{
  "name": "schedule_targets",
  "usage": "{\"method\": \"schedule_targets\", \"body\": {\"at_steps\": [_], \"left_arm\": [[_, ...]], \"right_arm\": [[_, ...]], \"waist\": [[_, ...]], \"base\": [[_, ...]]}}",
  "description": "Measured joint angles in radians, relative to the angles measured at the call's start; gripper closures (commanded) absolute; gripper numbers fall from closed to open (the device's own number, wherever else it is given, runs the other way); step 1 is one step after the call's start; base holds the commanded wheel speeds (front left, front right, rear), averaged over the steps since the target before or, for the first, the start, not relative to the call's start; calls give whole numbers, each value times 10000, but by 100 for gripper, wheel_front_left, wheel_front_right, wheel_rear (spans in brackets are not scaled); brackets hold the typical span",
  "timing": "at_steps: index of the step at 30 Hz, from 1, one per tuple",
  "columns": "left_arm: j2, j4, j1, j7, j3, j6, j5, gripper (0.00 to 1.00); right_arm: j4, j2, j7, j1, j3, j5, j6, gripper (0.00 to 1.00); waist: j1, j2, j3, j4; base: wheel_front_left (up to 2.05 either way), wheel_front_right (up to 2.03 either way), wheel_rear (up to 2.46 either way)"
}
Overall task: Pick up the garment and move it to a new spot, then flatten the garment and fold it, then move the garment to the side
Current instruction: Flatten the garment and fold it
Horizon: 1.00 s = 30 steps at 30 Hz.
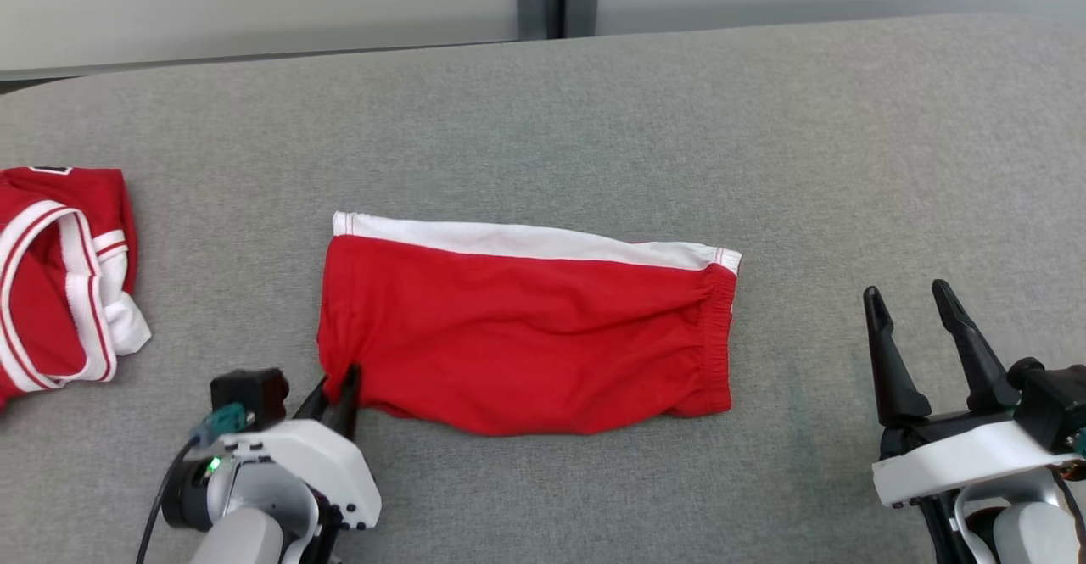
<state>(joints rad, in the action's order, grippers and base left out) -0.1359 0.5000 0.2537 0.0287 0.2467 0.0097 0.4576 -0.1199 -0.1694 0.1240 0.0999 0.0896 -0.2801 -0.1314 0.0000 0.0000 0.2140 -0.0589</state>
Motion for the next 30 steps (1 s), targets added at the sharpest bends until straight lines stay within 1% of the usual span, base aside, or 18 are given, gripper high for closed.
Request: {"method": "schedule_targets", "body": {"at_steps": [3,8,11,15,17,22,30], "left_arm": [[48,-832,-635,-288,-130,173,161,0],[142,-2291,-1442,-1584,-493,606,100,0],[38,-3093,-1718,-2272,-709,828,-105,0],[-313,-4090,-1911,-2763,-1057,986,-558,0],[-443,-4374,-2083,-2792,-1074,1091,-819,0],[-522,-4675,-2429,-2752,-1051,1302,-974,0],[-629,-4945,-2457,-2443,-945,1417,-1045,0]], "right_arm": [[86,-38,-107,-49,4,13,0,0],[265,-102,-265,-269,-105,12,0,0],[393,-111,-357,-417,-178,15,0,0],[612,-123,-514,-671,-316,98,0,0],[692,-119,-573,-802,-355,111,0,0],[807,-84,-717,-1003,-435,113,0,0],[934,-38,-727,-1010,-504,113,0,0]], "waist": [[0,0,-174,104],[0,0,-451,182],[0,0,-591,240],[0,0,-869,322],[0,0,-982,346],[0,0,-1107,387],[0,0,-1063,457]], "base": [[0,0,0],[0,0,0],[0,0,0],[0,0,0],[0,0,0],[0,0,0],[0,0,0]]}}
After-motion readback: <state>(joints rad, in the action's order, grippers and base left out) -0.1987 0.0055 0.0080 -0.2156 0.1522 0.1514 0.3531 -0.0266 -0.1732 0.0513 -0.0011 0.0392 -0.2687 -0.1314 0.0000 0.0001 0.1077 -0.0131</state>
